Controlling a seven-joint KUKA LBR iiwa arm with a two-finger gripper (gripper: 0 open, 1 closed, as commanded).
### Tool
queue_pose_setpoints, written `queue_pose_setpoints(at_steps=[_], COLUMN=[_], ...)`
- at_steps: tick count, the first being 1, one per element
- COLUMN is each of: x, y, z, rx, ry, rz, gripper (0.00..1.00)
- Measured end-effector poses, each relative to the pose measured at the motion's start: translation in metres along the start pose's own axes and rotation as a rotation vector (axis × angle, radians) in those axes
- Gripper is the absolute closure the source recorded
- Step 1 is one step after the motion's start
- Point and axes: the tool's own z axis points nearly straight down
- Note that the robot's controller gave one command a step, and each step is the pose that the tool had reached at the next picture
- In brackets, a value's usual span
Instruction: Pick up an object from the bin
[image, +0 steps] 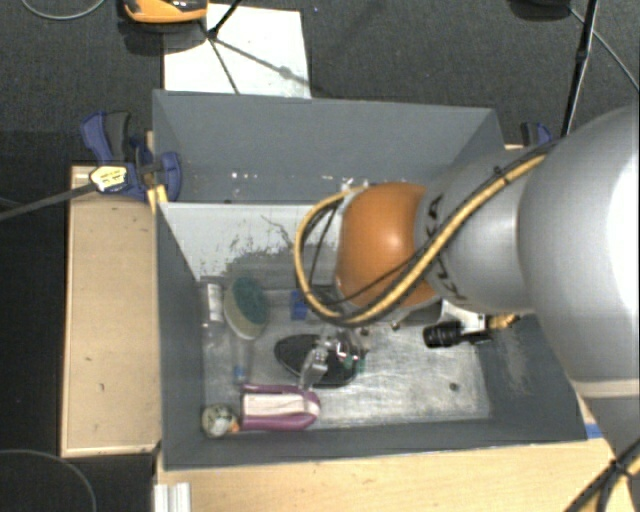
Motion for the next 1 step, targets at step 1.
queue_pose_setpoints(at_steps=[1], x=[-0.0024], y=[-0.0017], z=[0.0222], rx=[-0.012], ry=[-0.023], rz=[0.129], gripper=[0.00])
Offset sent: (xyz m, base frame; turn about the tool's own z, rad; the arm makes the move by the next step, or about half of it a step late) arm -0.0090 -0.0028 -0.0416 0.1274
